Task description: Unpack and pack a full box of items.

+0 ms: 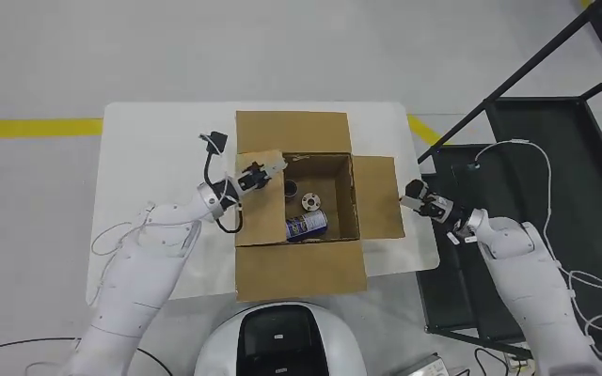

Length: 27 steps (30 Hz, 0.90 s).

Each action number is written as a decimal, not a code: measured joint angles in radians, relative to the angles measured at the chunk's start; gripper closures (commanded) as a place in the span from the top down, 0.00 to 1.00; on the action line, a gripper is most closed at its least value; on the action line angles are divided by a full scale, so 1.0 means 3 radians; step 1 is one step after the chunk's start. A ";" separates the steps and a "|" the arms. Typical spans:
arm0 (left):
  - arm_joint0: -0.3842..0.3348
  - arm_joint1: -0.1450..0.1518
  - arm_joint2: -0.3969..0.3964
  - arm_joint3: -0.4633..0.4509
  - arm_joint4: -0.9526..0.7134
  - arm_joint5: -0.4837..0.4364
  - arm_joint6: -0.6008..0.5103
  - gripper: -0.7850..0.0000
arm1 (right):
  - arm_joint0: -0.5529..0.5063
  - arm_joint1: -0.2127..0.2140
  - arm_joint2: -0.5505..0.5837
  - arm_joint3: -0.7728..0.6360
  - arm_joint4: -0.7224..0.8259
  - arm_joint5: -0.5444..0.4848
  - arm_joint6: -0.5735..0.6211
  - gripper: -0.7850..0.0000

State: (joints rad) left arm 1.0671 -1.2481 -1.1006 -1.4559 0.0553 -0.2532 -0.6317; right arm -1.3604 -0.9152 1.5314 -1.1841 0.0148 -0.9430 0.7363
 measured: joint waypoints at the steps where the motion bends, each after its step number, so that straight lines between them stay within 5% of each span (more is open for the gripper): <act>1: 0.0009 0.0001 0.0005 -0.0001 0.0025 -0.0006 0.0009 1.00 | 0.0030 -0.0008 -0.0050 0.0064 0.0025 -0.0002 0.0010 1.00; 8: 0.0013 0.0000 0.0055 0.0002 0.0244 -0.0034 0.0094 1.00 | 0.0324 -0.0070 -0.0579 0.0287 0.0291 -0.0131 0.0367 1.00; 12: -0.0006 -0.0008 0.0092 0.0020 0.0336 -0.0039 0.0168 1.00 | 0.0348 -0.0038 -0.0738 0.0184 0.0258 -0.0224 0.0243 1.00; 27: -0.0065 -0.0029 0.0094 0.0132 0.0357 -0.0110 0.0348 1.00 | 0.0213 0.0238 -0.0980 -0.0985 0.0712 -0.0231 0.0239 1.00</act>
State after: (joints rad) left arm 1.0475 -1.2568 -1.0726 -1.4162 0.1623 -0.2863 -0.5273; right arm -1.2966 -0.8438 1.2373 -1.4797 0.2283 -1.0123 0.8080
